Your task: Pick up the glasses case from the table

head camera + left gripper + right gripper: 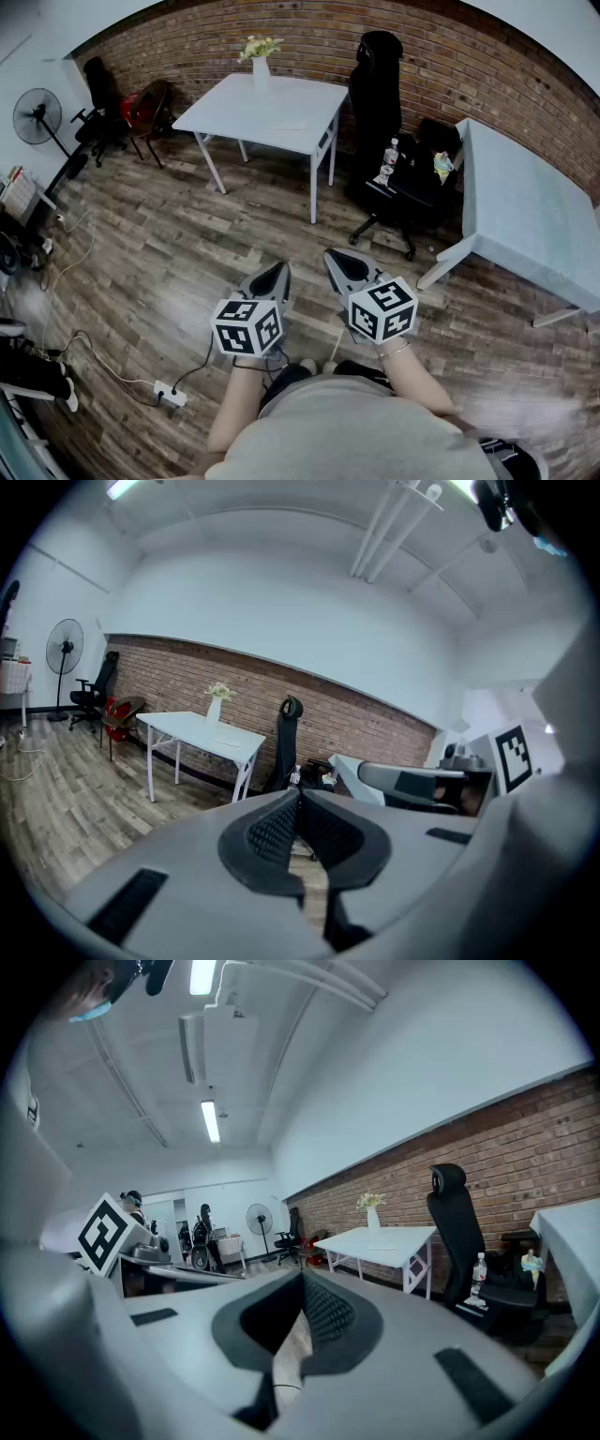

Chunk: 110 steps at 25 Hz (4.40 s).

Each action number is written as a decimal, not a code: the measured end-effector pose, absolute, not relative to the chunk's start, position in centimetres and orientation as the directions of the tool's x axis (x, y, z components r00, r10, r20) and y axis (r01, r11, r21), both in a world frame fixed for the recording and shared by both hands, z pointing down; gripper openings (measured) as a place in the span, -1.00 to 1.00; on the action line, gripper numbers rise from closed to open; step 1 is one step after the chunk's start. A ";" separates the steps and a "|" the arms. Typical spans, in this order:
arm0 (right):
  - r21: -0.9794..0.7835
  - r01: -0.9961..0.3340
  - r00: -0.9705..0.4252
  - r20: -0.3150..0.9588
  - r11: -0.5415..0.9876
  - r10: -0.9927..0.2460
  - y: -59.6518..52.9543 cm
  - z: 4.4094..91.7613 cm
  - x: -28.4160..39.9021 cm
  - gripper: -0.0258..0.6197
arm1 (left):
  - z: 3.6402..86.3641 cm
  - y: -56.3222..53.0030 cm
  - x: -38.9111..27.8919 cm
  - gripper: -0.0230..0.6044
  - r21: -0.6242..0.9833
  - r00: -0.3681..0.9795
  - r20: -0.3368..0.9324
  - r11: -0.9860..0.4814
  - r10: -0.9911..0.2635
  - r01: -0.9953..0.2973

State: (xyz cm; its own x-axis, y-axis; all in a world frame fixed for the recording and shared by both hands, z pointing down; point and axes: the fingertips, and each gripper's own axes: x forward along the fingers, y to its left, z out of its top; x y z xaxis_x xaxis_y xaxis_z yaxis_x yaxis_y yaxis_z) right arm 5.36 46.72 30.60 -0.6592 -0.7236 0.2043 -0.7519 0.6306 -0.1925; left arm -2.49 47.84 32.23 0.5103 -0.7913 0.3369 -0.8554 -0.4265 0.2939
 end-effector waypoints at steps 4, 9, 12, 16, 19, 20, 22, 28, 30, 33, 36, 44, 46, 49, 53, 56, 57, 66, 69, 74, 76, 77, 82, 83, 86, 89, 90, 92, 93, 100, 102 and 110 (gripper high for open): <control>-0.191 -0.752 -0.659 0.204 0.630 -0.724 46.5 30.4 5.8 -0.92 | 32.8 48.0 -2.2 -0.89 0.306 0.515 0.344 -0.425 -0.785 -0.852; -0.196 -0.745 -0.667 0.221 0.638 -0.711 47.1 30.8 5.3 -0.92 | 33.0 48.0 -2.5 -0.89 0.317 0.533 0.337 -0.440 -0.776 -0.840; -0.196 -0.740 -0.672 0.235 0.643 -0.702 47.3 31.2 5.0 -0.92 | 33.3 47.7 -2.5 -0.89 0.330 0.535 0.341 -0.435 -0.773 -0.838; -0.193 -0.731 -0.682 0.236 0.654 -0.692 47.2 31.5 4.3 -0.92 | 33.5 47.5 -2.1 -0.89 0.347 0.551 0.334 -0.443 -0.765 -0.826; -0.221 -0.721 -0.693 0.220 0.657 -0.687 47.1 31.8 3.7 -0.92 | 33.5 47.5 -2.1 -0.89 0.350 0.566 0.326 -0.459 -0.757 -0.817; -0.228 -0.716 -0.698 0.218 0.660 -0.682 47.0 32.0 3.4 -0.92 | 33.5 47.4 -2.2 -0.89 0.352 0.571 0.325 -0.464 -0.754 -0.813; -0.240 -0.711 -0.703 0.225 0.661 -0.675 46.7 32.7 3.0 -0.92 | 33.8 47.4 -2.4 -0.89 0.355 0.580 0.329 -0.472 -0.745 -0.807; -0.244 -0.726 -0.687 0.236 0.643 -0.687 45.5 33.6 1.6 -0.92 | 34.8 46.2 -4.5 -0.89 0.367 0.585 0.337 -0.469 -0.738 -0.803; -0.253 -0.735 -0.678 0.238 0.630 -0.696 44.9 33.9 1.4 -0.92 | 35.1 45.7 -5.0 -0.89 0.374 0.594 0.340 -0.475 -0.729 -0.797; -0.260 -0.746 -0.666 0.250 0.613 -0.703 44.6 34.5 1.0 -0.92 | 35.5 45.2 -5.5 -0.89 0.381 0.602 0.346 -0.479 -0.719 -0.791; -0.272 -0.745 -0.666 0.260 0.609 -0.699 43.8 35.1 0.7 -0.92 | 35.8 43.9 -6.2 -0.89 0.375 0.584 0.336 -0.464 -0.739 -0.803; -0.260 -0.757 -0.653 0.285 0.600 -0.701 38.2 36.8 0.8 -0.92 | 37.8 38.6 -7.4 -0.89 0.296 0.560 0.410 -0.476 -0.720 -0.828; -0.263 -0.747 -0.665 0.281 0.611 -0.692 36.0 36.9 0.6 -0.92 | 37.8 36.3 -7.7 -0.89 0.283 0.547 0.405 -0.468 -0.732 -0.837; -0.269 -0.736 -0.676 0.269 0.621 -0.686 32.3 36.9 0.5 -0.92 | 37.6 32.5 -8.1 -0.89 0.280 0.529 0.389 -0.450 -0.754 -0.848; -0.270 -0.721 -0.692 0.248 0.638 -0.678 26.5 36.2 0.7 -0.92 | 37.0 27.1 -8.0 -0.89 0.271 0.506 0.386 -0.430 -0.771 -0.861; -0.273 -0.707 -0.706 0.230 0.652 -0.670 22.0 35.3 1.0 -0.92 | 36.2 22.9 -7.9 -0.89 0.258 0.488 0.384 -0.416 -0.784 -0.872; -0.273 -0.704 -0.710 0.226 0.656 -0.668 20.5 35.1 1.0 -0.92 | 35.9 21.6 -8.0 -0.89 0.253 0.481 0.381 -0.411 -0.790 -0.876; -0.264 -0.686 -0.727 0.234 0.678 -0.645 10.9 35.5 2.1 -0.92 | 35.8 11.9 -6.8 -0.89 0.265 0.456 0.371 -0.378 -0.809 -0.887; -0.286 -0.687 -0.726 0.233 0.668 -0.647 9.1 35.8 3.2 -0.92 | 36.2 10.1 -5.5 -0.89 0.279 0.472 0.378 -0.388 -0.797 -0.878; -0.327 -0.686 -0.725 0.230 0.651 -0.649 7.3 36.5 4.1 -0.92 | 36.9 8.6 -4.4 -0.89 0.287 0.489 0.399 -0.401 -0.776 -0.870; -0.332 -0.684 -0.727 0.238 0.650 -0.644 6.5 37.0 4.4 -0.92 | 37.4 8.0 -4.1 -0.89 0.294 0.498 0.413 -0.406 -0.762 -0.865; -0.337 -0.682 -0.729 0.240 0.649 -0.641 6.2 37.2 4.4 -0.92 | 37.6 7.6 -4.0 -0.89 0.300 0.501 0.421 -0.406 -0.756 -0.864; -0.351 -0.684 -0.726 0.235 0.640 -0.646 3.9 37.7 4.1 -0.92 | 38.5 4.9 -4.7 -0.89 0.304 0.504 0.433 -0.405 -0.748 -0.862; -0.347 -0.688 -0.722 0.233 0.637 -0.652 3.1 37.7 4.2 -0.92 | 38.5 4.0 -4.7 -0.89 0.304 0.507 0.429 -0.409 -0.748 -0.860; -0.317 -0.704 -0.706 0.224 0.635 -0.672 0.7 37.4 4.4 -0.92 | 38.4 1.1 -4.8 -0.89 0.303 0.520 0.420 -0.425 -0.744 -0.853; -0.297 -0.727 -0.684 0.230 0.619 -0.692 -1.9 37.2 4.2 -0.92 | 38.2 -2.5 -5.0 -0.89 0.308 0.537 0.413 -0.442 -0.736 -0.843; -0.305 -0.733 -0.676 0.229 0.608 -0.700 -3.0 37.2 4.2 -0.92 | 38.0 -3.7 -5.1 -0.89 0.308 0.544 0.410 -0.450 -0.732 -0.838; -0.319 -0.743 -0.663 0.227 0.589 -0.713 -5.3 37.1 4.1 -0.92 | 37.7 -6.2 -5.1 -0.89 0.308 0.561 0.403 -0.470 -0.723 -0.827; -0.319 -0.748 -0.656 0.229 0.581 -0.719 -6.5 37.1 3.9 -0.92 | 37.6 -7.6 -5.1 -0.89 0.309 0.570 0.401 -0.480 -0.717 -0.821; -0.297 -0.795 -0.601 0.271 0.529 -0.752 -14.6 38.1 2.4 -0.92 | 37.7 -16.4 -5.6 -0.89 0.292 0.632 0.400 -0.561 -0.664 -0.775; -0.307 -0.804 -0.588 0.284 0.509 -0.757 -16.6 38.6 1.8 -0.92 | 37.8 -18.4 -5.9 -0.89 0.302 0.661 0.386 -0.589 -0.644 -0.750; -0.322 -0.839 -0.533 0.317 0.439 -0.785 -23.6 40.1 0.5 -0.92 | 40.0 -25.2 -8.0 -0.89 0.318 0.706 0.417 -0.636 -0.572 -0.703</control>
State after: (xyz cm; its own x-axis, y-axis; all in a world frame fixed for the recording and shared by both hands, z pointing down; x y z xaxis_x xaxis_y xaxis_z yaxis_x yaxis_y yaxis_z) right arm 0.52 -23.57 40.10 -0.5325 -0.7847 0.3172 -0.8388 0.4392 -0.3217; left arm -8.02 -25.17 39.98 0.7062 -0.5720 0.4173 -0.7030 -0.6363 0.3176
